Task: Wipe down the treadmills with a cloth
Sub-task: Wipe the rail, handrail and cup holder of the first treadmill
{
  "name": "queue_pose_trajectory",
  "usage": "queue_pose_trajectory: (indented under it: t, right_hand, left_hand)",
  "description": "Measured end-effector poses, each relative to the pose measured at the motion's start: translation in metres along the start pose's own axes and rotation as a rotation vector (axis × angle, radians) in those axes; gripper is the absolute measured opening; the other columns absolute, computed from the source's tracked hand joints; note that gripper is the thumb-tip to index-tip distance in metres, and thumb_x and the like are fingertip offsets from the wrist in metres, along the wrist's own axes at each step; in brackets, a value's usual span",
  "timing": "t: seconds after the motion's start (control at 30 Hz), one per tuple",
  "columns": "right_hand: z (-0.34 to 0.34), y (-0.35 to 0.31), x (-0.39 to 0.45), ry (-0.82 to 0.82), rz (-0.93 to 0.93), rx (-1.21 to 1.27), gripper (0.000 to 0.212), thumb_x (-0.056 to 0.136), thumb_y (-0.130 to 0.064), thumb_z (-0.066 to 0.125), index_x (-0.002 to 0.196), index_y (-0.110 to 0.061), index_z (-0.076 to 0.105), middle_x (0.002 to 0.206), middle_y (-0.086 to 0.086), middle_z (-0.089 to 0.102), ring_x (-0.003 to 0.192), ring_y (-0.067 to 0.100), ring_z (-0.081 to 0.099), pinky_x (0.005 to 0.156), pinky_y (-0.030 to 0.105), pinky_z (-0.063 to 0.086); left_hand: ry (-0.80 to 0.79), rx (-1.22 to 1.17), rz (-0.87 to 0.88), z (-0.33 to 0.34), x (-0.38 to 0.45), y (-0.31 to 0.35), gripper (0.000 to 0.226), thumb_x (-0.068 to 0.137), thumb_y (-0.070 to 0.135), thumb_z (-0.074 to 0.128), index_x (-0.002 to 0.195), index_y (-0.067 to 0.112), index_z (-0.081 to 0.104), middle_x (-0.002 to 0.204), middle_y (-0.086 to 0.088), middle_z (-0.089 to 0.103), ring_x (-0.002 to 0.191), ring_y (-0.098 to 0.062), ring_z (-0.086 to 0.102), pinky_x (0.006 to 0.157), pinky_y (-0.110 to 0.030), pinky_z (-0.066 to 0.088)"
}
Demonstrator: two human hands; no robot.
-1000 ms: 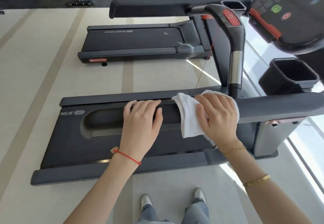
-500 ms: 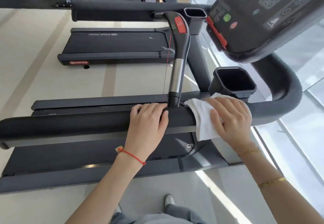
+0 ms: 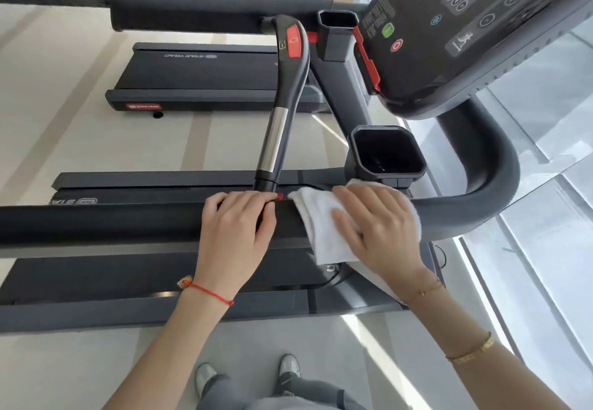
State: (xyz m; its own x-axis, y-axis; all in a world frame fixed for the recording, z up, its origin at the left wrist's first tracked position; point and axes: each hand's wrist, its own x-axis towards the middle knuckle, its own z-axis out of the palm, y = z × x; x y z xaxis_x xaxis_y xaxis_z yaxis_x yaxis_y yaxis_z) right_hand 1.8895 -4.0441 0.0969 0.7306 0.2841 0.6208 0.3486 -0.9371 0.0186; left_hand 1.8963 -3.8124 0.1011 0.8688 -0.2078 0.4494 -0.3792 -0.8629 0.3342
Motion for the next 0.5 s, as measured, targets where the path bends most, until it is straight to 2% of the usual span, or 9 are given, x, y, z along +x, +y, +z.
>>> queue_pose_trajectory:
  t: [0.13, 0.2, 0.3, 0.4, 0.43, 0.5]
  right_hand:
    - [0.000, 0.000, 0.005, 0.052, 0.211, -0.005, 0.033, 0.099, -0.026, 0.042, 0.081, -0.017, 0.068, 0.076, -0.003, 0.065, 0.072, 0.022, 0.058, 0.074, 0.036, 0.045]
    - [0.009, -0.024, 0.016, 0.041, 0.225, 0.006, 0.034, 0.098, -0.025, 0.042, 0.073, -0.017, 0.064, 0.069, -0.002, 0.060, 0.066, 0.023, 0.053, 0.072, 0.036, 0.044]
    - [0.017, -0.048, 0.019, 0.015, 0.123, 0.047, 0.030, 0.099, -0.028, 0.044, 0.087, -0.016, 0.068, 0.077, 0.000, 0.063, 0.072, 0.023, 0.055, 0.075, 0.037, 0.045]
    - [0.010, -0.027, 0.013, -0.034, -0.030, -0.003, 0.032, 0.100, -0.035, 0.044, 0.105, -0.015, 0.068, 0.090, 0.001, 0.066, 0.082, 0.024, 0.059, 0.079, 0.037, 0.047]
    - [0.008, -0.017, 0.010, -0.024, -0.028, -0.027, 0.032, 0.100, -0.035, 0.044, 0.103, -0.015, 0.068, 0.088, 0.001, 0.065, 0.081, 0.024, 0.060, 0.078, 0.036, 0.047]
    - [0.006, -0.009, 0.008, 0.024, 0.089, -0.044, 0.031, 0.100, -0.031, 0.043, 0.087, -0.015, 0.067, 0.077, 0.000, 0.062, 0.071, 0.024, 0.056, 0.072, 0.035, 0.044]
  left_hand:
    - [-0.028, 0.005, -0.005, -0.002, 0.000, -0.001, 0.029, 0.101, 0.027, 0.043, 0.110, 0.022, 0.069, 0.104, 0.011, 0.071, 0.098, -0.009, 0.064, 0.097, -0.033, 0.039]
    - [-0.029, 0.010, 0.000, -0.002, 0.000, -0.001, 0.028, 0.101, 0.026, 0.043, 0.108, 0.020, 0.070, 0.104, 0.010, 0.071, 0.097, -0.010, 0.065, 0.096, -0.034, 0.039]
    - [-0.032, -0.002, 0.001, -0.004, 0.000, -0.002, 0.026, 0.099, 0.023, 0.044, 0.102, 0.016, 0.069, 0.098, 0.007, 0.071, 0.092, -0.015, 0.065, 0.094, -0.034, 0.040]
    - [-0.044, -0.036, 0.001, -0.008, -0.002, -0.007, 0.027, 0.099, 0.026, 0.045, 0.107, 0.014, 0.068, 0.102, 0.005, 0.071, 0.099, -0.015, 0.064, 0.098, -0.033, 0.040]
    - [-0.046, -0.040, -0.001, -0.010, -0.003, -0.008, 0.029, 0.099, 0.027, 0.045, 0.110, 0.015, 0.068, 0.105, 0.005, 0.070, 0.101, -0.015, 0.064, 0.100, -0.034, 0.039]
    - [-0.044, -0.027, -0.008, -0.014, -0.006, -0.013, 0.030, 0.099, 0.029, 0.045, 0.113, 0.016, 0.068, 0.109, 0.005, 0.070, 0.105, -0.014, 0.063, 0.103, -0.035, 0.038]
